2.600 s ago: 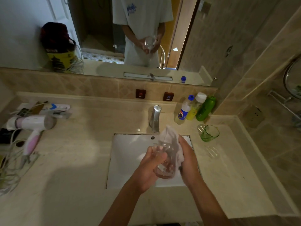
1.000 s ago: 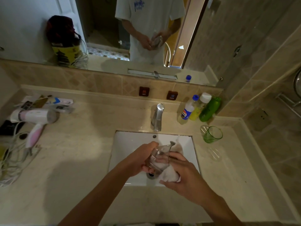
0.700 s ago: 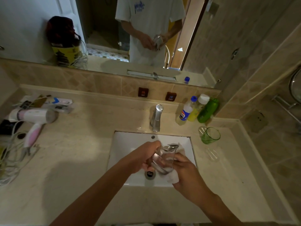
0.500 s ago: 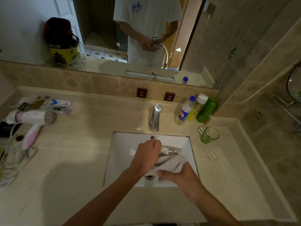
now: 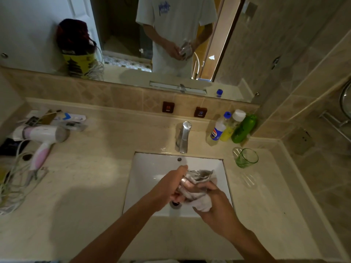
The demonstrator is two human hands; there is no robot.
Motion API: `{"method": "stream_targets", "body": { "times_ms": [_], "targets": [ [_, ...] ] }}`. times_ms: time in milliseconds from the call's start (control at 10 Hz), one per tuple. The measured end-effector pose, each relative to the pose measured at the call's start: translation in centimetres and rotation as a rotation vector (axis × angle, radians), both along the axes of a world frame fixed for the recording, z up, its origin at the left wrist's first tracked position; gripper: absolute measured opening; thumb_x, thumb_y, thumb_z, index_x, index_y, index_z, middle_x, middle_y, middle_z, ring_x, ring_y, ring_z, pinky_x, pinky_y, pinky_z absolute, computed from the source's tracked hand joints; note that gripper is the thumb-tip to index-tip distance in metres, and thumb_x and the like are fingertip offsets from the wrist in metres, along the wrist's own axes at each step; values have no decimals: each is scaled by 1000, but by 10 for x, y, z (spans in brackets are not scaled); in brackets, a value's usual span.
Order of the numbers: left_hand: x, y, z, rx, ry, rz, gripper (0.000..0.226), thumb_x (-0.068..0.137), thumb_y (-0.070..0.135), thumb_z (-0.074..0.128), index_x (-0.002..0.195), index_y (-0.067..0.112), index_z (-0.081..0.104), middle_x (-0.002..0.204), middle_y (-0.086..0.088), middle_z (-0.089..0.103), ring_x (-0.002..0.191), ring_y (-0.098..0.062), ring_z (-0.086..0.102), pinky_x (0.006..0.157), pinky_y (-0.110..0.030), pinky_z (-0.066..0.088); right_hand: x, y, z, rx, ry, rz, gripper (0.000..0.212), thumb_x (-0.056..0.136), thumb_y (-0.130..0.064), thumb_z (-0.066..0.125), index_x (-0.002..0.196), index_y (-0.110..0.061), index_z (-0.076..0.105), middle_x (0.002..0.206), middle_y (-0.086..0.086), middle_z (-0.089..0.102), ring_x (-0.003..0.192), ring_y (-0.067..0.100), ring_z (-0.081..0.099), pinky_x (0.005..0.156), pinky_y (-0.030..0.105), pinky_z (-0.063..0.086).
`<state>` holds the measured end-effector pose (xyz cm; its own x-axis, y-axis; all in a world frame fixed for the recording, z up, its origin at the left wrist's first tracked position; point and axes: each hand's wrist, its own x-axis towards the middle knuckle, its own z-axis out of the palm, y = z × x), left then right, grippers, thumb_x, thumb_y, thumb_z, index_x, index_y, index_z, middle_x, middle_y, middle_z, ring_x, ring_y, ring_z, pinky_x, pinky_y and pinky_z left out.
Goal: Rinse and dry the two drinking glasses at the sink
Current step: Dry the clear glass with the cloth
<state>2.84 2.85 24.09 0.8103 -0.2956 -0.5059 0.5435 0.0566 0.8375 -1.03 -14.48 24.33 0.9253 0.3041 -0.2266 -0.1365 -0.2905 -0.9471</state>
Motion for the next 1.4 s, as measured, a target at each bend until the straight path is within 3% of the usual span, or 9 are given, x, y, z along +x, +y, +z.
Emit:
{"method": "stream_targets", "body": {
  "times_ms": [200, 300, 400, 500, 700, 900, 1100, 1300, 1400],
  "targets": [
    [-7, -2, -17, 444, -735, 59, 40, 104, 45, 41, 98, 10, 60, 81, -5, 66, 71, -15, 60, 64, -22, 46, -1, -2, 13, 281, 165, -6, 46, 80, 4, 71, 124, -6, 61, 120, 18, 70, 114, 31, 66, 97, 44, 54],
    [-7, -2, -16, 438, -722, 13, 37, 105, 45, 41, 99, 14, 60, 79, 0, 66, 68, -11, 60, 69, -32, 49, -4, -4, 15, 111, -47, 38, 44, 78, 6, 73, 119, -7, 63, 114, 13, 73, 109, 26, 70, 90, 39, 58],
    [-4, -4, -3, 227, -250, 12, 53, 108, 51, 36, 86, 12, 63, 61, 5, 63, 50, -7, 54, 54, -30, 46, -2, -2, 3, -107, -81, -115, 26, 78, 1, 79, 99, -11, 71, 89, -5, 78, 87, 3, 73, 75, 22, 58],
    [2, 8, -2, -31, -52, -171, 53, 108, 51, 31, 89, 8, 55, 55, -1, 45, 43, -12, 33, 45, -25, 20, 0, -2, -2, -201, -208, -131, 23, 93, -4, 61, 115, -2, 65, 110, 13, 72, 101, 18, 69, 90, 29, 56],
    [-2, -4, -12, 366, -282, -66, 42, 108, 49, 38, 97, 16, 62, 73, 5, 68, 59, -4, 62, 59, -18, 51, -2, -4, -2, -27, 106, -91, 50, 63, -36, 91, 105, -20, 69, 98, -7, 76, 94, 2, 71, 85, 32, 55],
    [-9, 6, -31, 521, -651, -199, 28, 108, 43, 43, 114, 19, 56, 95, -2, 71, 80, -9, 64, 73, -24, 50, -4, -2, 4, 441, 419, -143, 42, 80, 5, 73, 120, 0, 63, 116, 22, 70, 111, 35, 67, 98, 49, 52],
    [-2, 19, -17, -59, 23, -212, 77, 98, 77, 16, 74, 16, 57, 53, 3, 46, 39, -7, 34, 38, -20, 23, -11, 15, -11, -135, -32, -69, 38, 76, -2, 81, 98, -28, 65, 91, -30, 72, 88, -11, 67, 80, 16, 53],
    [1, 21, -27, -36, 19, -121, 59, 106, 57, 34, 77, 12, 60, 54, 0, 43, 40, -10, 31, 40, -22, 19, 2, 12, -12, -368, -197, 111, 45, 83, -17, 73, 123, -32, 60, 123, -14, 62, 112, 1, 60, 95, 21, 51],
    [-2, 14, -26, 143, -75, -15, 50, 106, 55, 40, 96, 11, 61, 66, 0, 60, 50, -12, 51, 47, -22, 42, 7, 14, -15, -161, 14, -19, 33, 75, -20, 84, 103, -27, 69, 94, -17, 75, 92, 1, 69, 80, 23, 55]
  ]
}}
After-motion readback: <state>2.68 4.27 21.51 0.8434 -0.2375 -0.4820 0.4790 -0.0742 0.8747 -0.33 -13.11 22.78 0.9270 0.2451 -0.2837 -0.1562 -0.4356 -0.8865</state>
